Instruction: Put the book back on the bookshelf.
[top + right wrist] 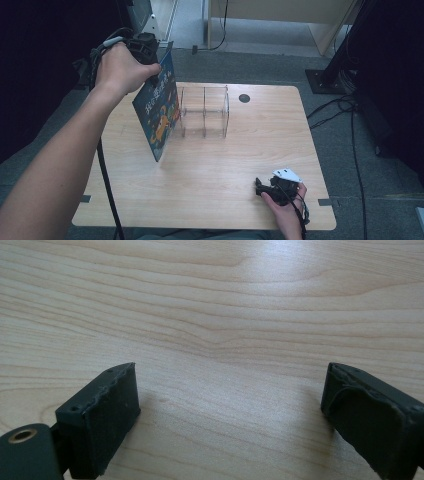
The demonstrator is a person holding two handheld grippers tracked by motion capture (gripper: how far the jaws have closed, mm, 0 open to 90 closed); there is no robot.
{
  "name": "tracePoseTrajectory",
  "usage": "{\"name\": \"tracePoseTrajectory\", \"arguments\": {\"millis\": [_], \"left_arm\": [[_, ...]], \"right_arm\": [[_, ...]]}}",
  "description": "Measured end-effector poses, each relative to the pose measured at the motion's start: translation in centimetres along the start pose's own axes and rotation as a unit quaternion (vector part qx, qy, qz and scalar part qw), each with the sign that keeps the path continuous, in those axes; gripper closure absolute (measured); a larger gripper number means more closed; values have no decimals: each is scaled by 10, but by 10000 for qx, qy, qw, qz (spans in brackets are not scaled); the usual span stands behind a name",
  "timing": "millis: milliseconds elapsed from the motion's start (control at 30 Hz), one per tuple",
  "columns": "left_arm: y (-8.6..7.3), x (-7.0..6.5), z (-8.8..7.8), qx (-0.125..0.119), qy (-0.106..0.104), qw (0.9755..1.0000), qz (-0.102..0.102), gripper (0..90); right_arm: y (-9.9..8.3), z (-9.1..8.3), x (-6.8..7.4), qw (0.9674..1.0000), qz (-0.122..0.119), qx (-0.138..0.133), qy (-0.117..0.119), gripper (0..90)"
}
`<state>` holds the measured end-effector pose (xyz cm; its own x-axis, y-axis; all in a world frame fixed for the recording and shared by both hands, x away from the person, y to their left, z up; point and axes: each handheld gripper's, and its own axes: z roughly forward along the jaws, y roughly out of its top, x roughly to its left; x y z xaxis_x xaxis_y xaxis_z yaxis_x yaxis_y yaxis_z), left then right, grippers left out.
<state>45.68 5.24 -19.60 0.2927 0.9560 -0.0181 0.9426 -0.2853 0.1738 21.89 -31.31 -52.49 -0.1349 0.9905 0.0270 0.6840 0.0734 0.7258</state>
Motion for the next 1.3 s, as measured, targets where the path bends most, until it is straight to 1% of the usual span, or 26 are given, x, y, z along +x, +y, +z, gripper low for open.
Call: {"name": "tracePoseTrajectory", "arguments": {"millis": [167, 300, 367, 433, 567, 700, 767, 833, 900, 1100, 1300], "left_arm": [[6, -2, 5, 4, -11, 9999, -113, 843], [11, -2, 10, -17, 12, 9999, -121, 843], [13, -3, 13, -18, -4, 9999, -168, 843], [14, -4, 14, 0, -23, 9998, -180, 843], [16, -4, 15, -52, -26, 9998, -210, 843], [18, -2, 15, -52, -84, 9996, -262, 843], [19, -1, 16, -57, -107, 9994, -321, 843], [20, 1, 16, -29, -107, 9994, -332, 843], [20, 1, 17, -52, -93, 9994, -341, 843], [21, 4, 18, -93, -158, 9989, -439, 843], [20, 9, 19, -102, -212, 9986, -471, 842]], "right_arm": [[0, 0, 0, 10000, -2, 3, 0, 78], [0, 0, 0, 10000, -4, 5, -2, 79], [0, 0, 0, 10000, 1, -1, 0, 78], [0, 0, 0, 10000, 3, 0, 2, 78], [0, 0, 0, 10000, 2, 0, 1, 78], [0, 0, 0, 10000, -1, -1, 2, 78], [0, 0, 0, 10000, 0, -3, 2, 79], [0, 0, 0, 10000, 0, -2, 2, 79], [0, 0, 0, 10000, 2, -2, 3, 79], [0, 0, 0, 10000, 2, -2, 2, 78], [0, 0, 0, 10000, 0, -3, 1, 78]]}}
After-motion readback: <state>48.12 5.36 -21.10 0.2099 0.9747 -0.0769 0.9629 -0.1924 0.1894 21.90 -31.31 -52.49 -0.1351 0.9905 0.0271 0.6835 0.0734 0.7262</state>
